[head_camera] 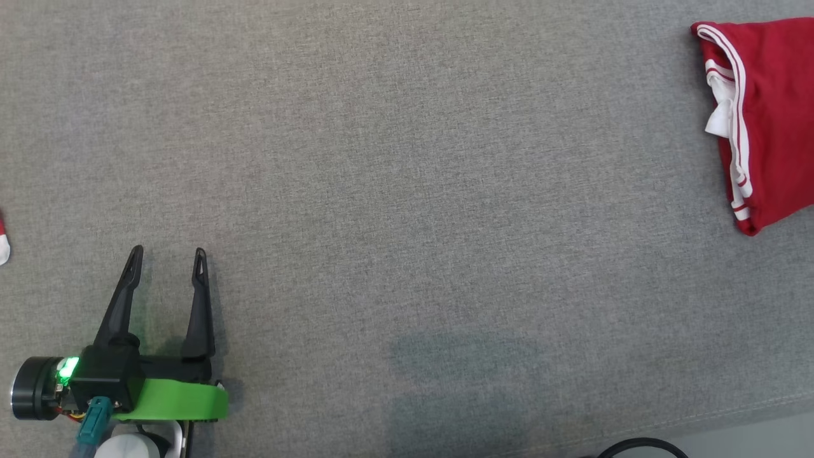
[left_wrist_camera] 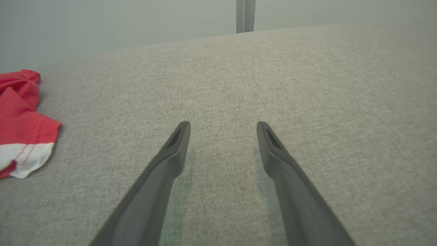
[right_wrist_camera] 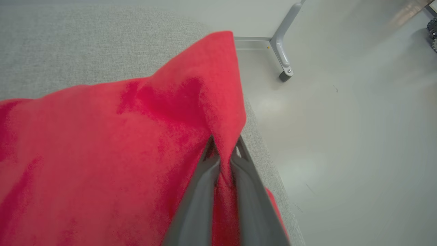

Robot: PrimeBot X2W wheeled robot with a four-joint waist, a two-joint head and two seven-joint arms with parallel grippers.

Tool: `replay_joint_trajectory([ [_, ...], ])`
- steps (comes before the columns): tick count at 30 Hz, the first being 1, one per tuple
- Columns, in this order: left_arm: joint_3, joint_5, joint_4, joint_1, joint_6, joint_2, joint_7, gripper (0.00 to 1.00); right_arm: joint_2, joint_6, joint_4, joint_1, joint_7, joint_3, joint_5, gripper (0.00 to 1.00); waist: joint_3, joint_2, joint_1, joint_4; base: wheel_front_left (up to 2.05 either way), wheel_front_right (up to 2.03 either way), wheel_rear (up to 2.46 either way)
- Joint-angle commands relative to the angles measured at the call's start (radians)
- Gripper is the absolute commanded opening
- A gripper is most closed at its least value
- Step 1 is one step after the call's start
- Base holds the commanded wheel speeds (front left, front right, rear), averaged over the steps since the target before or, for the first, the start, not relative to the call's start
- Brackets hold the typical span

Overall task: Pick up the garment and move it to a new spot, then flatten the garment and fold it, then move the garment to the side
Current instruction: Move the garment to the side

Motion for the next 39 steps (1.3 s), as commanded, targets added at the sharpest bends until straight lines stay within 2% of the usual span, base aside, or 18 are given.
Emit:
replay_joint_trajectory([
  [1,0.003,0.001,-0.002,0.005,0.002,-0.002,-0.003,1.0,0.003,-0.001,0.008,-0.011,-0.021,-0.007,-0.017,0.97,0.009,0.0117,-0.0002,0.005,0.0,0.0,0.0],
  [3,0.003,-0.003,-0.003,0.006,0.007,-0.01,-0.003,1.0,0.001,-0.002,0.043,-0.032,-0.073,-0.025,-0.078,1.0,0.01,0.0117,-0.0002,0.009,0.0,0.0,0.0],
  [6,0.006,-0.012,0.0,0.007,0.012,-0.018,-0.003,1.0,0.0,-0.002,0.051,-0.069,-0.228,-0.083,-0.183,1.0,-0.004,0.0117,-0.0002,0.014,0.0,0.0,0.0],
  [8,0.011,-0.019,0.003,0.017,0.02,-0.027,-0.003,1.0,0.037,-0.001,0.034,-0.068,-0.308,-0.118,-0.252,1.0,-0.03,0.0117,-0.0002,0.014,0.0,0.0,0.0],
  [10,0.018,-0.03,0.009,0.029,0.022,-0.034,-0.003,1.0,0.079,-0.001,-0.015,-0.052,-0.341,-0.151,-0.315,1.0,-0.069,0.0117,-0.0002,0.014,0.0,0.0,0.0],
  [12,0.022,-0.04,0.015,0.039,0.026,-0.04,-0.003,1.0,0.123,-0.002,-0.087,-0.005,-0.351,-0.189,-0.352,1.0,-0.119,0.0117,-0.0002,0.018,0.0,0.0,0.0],
  [15,0.024,-0.056,0.021,0.056,0.029,-0.045,-0.003,1.0,0.189,-0.002,-0.266,0.105,-0.353,-0.25,-0.393,1.0,-0.189,0.0117,-0.0002,0.03,0.0,0.0,0.0],
  [19,0.02,-0.106,0.046,0.077,0.022,-0.051,-0.003,1.0,0.287,-0.001,-0.515,0.362,-0.353,-0.304,-0.423,1.0,-0.29,0.0117,-0.0002,0.071,0.0,0.0,0.0],
  [23,0.009,-0.165,0.072,0.104,0.049,-0.052,-0.003,1.0,0.375,-0.002,-0.684,0.614,-0.353,-0.315,-0.401,1.0,-0.363,0.0117,-0.0002,0.1,0.0,0.0,0.0],
  [26,-0.008,-0.189,0.1,0.117,0.062,-0.052,-0.003,1.0,0.44,-0.002,-0.736,0.765,-0.353,-0.306,-0.415,1.0,-0.392,0.0117,-0.0002,0.108,0.0,0.0,0.0],
  [29,-0.028,-0.178,0.142,0.125,0.054,-0.052,-0.003,1.0,0.518,-0.002,-0.756,0.867,-0.353,-0.297,-0.441,1.0,-0.422,0.0117,-0.0002,0.119,0.0,0.0,0.0],
  [33,-0.05,-0.167,0.205,0.11,0.036,-0.052,-0.003,1.0,0.567,-0.002,-0.754,0.966,-0.353,-0.259,-0.463,1.0,-0.46,0.0117,-0.0002,0.133,0.0,0.0,0.0],
  [39,-0.046,-0.165,0.238,0.096,0.016,-0.051,-0.003,1.0,0.602,-0.002,-0.789,1.036,-0.353,-0.243,-0.464,1.0,-0.489,0.0117,-0.0002,0.132,0.0,0.0,0.0],
])
